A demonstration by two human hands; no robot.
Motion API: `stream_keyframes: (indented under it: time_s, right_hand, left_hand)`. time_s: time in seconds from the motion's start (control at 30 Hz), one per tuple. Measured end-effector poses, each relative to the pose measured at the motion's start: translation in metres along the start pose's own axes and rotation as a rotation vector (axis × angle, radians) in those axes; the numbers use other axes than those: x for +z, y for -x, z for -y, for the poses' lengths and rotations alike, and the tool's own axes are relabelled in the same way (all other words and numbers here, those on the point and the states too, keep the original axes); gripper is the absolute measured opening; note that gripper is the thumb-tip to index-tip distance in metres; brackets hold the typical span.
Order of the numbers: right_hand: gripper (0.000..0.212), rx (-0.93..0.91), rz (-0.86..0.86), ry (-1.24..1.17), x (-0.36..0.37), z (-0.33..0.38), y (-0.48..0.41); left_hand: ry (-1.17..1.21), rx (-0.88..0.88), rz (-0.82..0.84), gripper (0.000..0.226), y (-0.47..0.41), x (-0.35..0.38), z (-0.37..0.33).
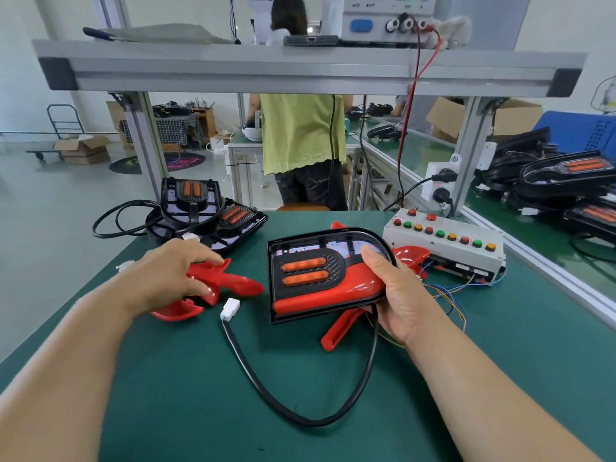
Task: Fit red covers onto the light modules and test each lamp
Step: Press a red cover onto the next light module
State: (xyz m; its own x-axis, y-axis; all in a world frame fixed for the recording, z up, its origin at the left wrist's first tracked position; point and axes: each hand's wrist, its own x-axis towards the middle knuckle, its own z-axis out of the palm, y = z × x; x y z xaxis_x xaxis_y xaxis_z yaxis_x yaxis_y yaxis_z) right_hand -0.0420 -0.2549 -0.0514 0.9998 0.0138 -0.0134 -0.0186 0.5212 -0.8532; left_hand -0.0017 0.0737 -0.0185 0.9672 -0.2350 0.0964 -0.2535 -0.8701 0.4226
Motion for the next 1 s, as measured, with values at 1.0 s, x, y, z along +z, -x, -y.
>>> stream_keyframes:
  time_s: [1.0]
  right_hand:
    - [0.038, 0.086, 0.032, -0.021, 0.012, -0.004, 0.007]
  left_hand:
    - [0.198, 0.457, -0.407, 0.035, 0.020, 0.042, -0.105]
